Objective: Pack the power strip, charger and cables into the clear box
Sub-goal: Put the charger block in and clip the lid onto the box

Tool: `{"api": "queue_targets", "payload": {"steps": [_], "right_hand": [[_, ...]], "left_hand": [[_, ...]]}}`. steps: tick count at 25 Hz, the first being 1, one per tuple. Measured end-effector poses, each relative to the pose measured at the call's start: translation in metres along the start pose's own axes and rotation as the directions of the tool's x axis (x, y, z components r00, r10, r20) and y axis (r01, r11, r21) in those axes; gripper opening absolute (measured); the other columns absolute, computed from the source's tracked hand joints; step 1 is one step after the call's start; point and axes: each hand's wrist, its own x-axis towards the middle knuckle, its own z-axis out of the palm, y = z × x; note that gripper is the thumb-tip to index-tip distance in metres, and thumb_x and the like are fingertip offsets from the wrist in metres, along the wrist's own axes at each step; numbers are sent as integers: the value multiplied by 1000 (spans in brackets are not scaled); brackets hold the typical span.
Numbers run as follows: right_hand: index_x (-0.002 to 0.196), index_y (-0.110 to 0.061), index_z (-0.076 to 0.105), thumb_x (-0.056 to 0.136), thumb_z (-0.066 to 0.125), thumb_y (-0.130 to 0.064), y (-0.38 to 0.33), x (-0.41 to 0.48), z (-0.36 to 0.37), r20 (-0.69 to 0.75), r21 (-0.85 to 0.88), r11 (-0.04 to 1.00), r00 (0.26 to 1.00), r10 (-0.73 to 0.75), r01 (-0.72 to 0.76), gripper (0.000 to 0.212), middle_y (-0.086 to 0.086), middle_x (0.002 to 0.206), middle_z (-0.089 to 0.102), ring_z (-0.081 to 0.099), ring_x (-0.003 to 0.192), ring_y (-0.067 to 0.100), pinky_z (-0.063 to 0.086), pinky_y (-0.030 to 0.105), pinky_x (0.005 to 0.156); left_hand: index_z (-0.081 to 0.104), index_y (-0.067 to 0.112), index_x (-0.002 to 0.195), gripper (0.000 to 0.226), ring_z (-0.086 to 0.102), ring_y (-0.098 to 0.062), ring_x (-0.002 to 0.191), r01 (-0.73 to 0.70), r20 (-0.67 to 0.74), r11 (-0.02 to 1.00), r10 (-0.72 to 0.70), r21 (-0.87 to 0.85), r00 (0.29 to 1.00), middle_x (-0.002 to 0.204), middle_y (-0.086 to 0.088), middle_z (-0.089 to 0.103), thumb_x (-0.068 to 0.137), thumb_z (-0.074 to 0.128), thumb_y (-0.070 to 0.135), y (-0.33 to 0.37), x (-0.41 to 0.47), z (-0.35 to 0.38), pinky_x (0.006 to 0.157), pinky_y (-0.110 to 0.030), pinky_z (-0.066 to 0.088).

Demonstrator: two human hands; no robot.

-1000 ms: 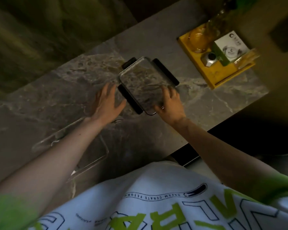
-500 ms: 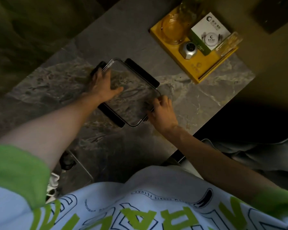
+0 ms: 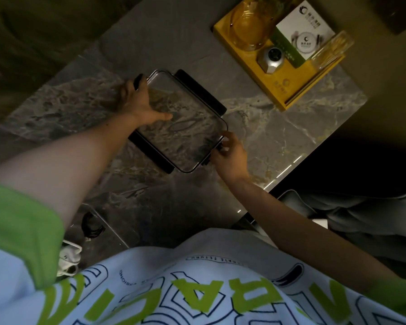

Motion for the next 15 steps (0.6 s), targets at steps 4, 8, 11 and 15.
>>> {"api": "queue_targets", "payload": {"steps": [4, 8, 11, 15], "right_hand": [[119, -20, 53, 84, 63, -11, -10, 4, -5, -16, 97, 986, 990, 139, -137, 37, 3, 96, 64, 67, 87, 25, 57, 48, 79], [114, -22, 54, 85, 65, -13, -10, 2, -6, -34, 134, 979, 986, 161, -156, 33, 2, 96, 65, 68, 84, 24, 58, 48, 76], [110, -25, 53, 84, 64, -11, -8, -1, -6, -31, 154, 974, 985, 173, -166, 31, -1, 91, 64, 67, 84, 25, 58, 48, 73], [111, -25, 53, 86, 60, -7, -7, -2, -11, -13, 170, 971, 985, 170, -166, 31, -5, 88, 60, 66, 83, 22, 59, 40, 69]], "left_hand": [[15, 20, 150, 122, 16, -41, 140, 24, -20, 999, -24, 31, 1000, 151, -18, 19, 57, 83, 59, 3, 2, -6, 115, -51, 24], [30, 15, 146, 112, 21, -39, 140, 59, -49, 998, -61, -26, 997, 151, -19, 26, 57, 82, 59, -7, 2, -4, 115, -45, 26], [54, 17, 129, 102, 47, -30, 126, 96, -32, 982, -102, -163, 994, 135, -14, 52, 43, 78, 68, -13, -4, -5, 107, -38, 40], [59, 14, 118, 91, 59, -31, 113, 155, -3, 966, -159, -208, 987, 123, -15, 61, 45, 76, 64, -21, -20, 4, 97, -40, 49]]}}
